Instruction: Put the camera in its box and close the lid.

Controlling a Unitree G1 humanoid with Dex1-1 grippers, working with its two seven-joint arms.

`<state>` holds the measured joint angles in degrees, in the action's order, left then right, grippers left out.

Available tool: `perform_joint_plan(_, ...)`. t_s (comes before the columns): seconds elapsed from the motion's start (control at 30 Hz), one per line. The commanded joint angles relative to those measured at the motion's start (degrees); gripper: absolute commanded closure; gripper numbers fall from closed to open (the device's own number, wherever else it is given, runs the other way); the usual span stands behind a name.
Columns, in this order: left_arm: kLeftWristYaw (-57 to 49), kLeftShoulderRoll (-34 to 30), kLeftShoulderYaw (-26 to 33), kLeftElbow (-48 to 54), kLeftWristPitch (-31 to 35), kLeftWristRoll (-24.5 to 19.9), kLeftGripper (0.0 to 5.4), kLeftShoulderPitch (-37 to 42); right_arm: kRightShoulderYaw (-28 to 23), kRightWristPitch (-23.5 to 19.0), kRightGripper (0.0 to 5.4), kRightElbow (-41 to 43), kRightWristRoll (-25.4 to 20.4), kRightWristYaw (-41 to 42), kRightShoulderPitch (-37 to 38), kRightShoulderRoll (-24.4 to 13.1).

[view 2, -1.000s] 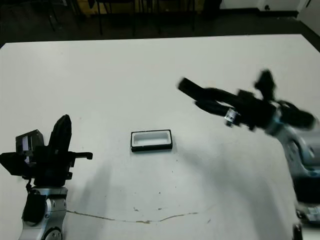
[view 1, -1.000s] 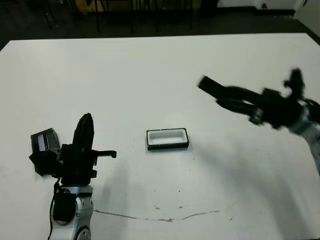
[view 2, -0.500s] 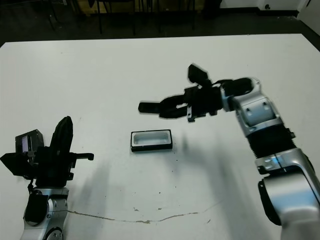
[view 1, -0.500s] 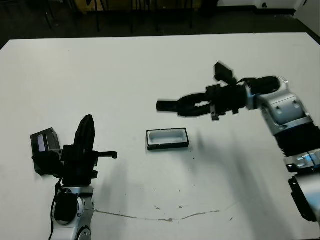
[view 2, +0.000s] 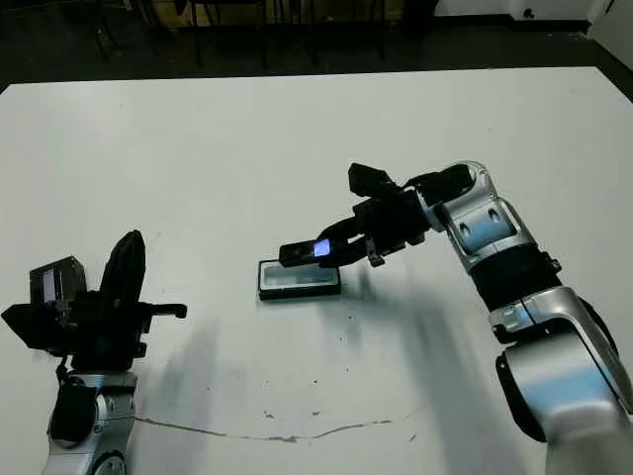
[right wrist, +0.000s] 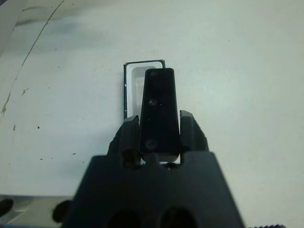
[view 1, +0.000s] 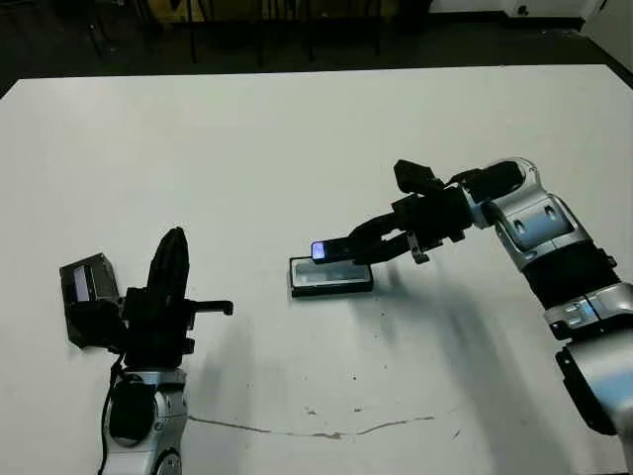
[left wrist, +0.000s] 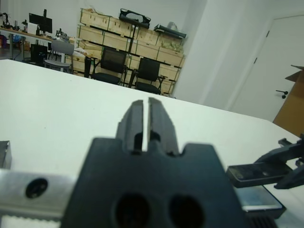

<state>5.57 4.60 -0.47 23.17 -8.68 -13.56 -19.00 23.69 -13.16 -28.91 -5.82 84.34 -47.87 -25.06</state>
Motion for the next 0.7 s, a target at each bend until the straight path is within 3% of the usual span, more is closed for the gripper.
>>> perform_joint_plan(0.03, -0.4, 0.0, 0.1, -0.9, 0.4, 0.0, 5.40, -3.0, 0.0, -0.5, 4.70, -0.4, 0.7, 0.5, -0.3, 0.1)
perform_joint_plan(0.7, -1.4, 0.0, -1.1, -0.6, 0.4, 1.0, 5.40, -2.9, 0.1, 0.2, 4.70, 0.9, 0.8, 2.3, 0.6, 0.0)
